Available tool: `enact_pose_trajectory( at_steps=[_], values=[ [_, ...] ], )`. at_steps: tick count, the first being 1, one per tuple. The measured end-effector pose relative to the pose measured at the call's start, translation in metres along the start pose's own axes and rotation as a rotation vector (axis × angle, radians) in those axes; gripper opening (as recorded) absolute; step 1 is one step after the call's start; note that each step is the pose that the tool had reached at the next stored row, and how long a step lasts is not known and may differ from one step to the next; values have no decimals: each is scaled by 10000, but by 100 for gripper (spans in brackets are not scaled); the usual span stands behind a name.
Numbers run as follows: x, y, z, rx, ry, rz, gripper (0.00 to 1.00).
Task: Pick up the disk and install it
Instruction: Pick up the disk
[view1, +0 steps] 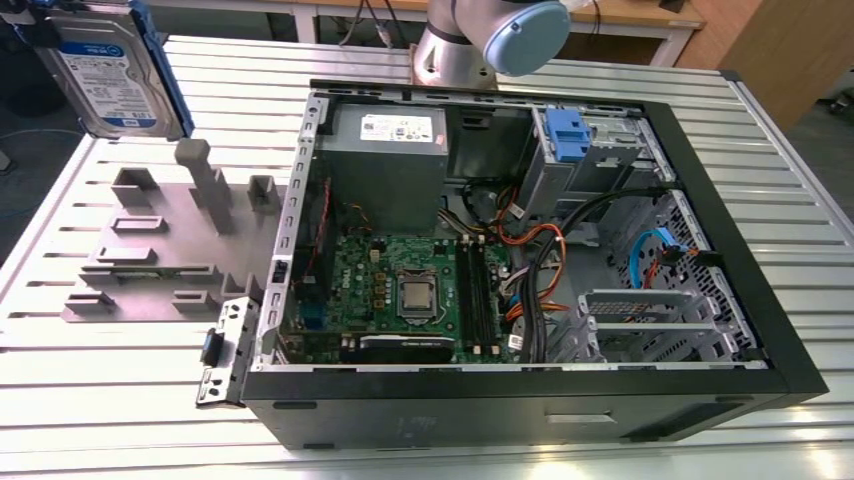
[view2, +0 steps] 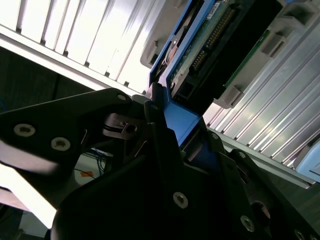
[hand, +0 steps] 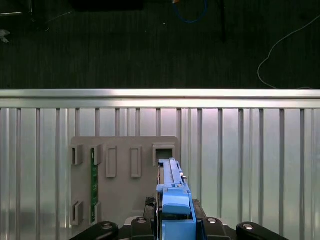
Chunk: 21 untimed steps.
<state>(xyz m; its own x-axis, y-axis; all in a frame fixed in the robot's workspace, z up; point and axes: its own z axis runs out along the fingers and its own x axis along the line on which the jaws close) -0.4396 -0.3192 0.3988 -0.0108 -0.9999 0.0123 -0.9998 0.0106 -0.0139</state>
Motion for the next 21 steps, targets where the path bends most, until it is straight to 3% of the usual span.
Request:
enact_pose_trajectory(
  at_steps=[21],
  values=[
    [1,-1,-48,0,-9,0,36]
  ],
)
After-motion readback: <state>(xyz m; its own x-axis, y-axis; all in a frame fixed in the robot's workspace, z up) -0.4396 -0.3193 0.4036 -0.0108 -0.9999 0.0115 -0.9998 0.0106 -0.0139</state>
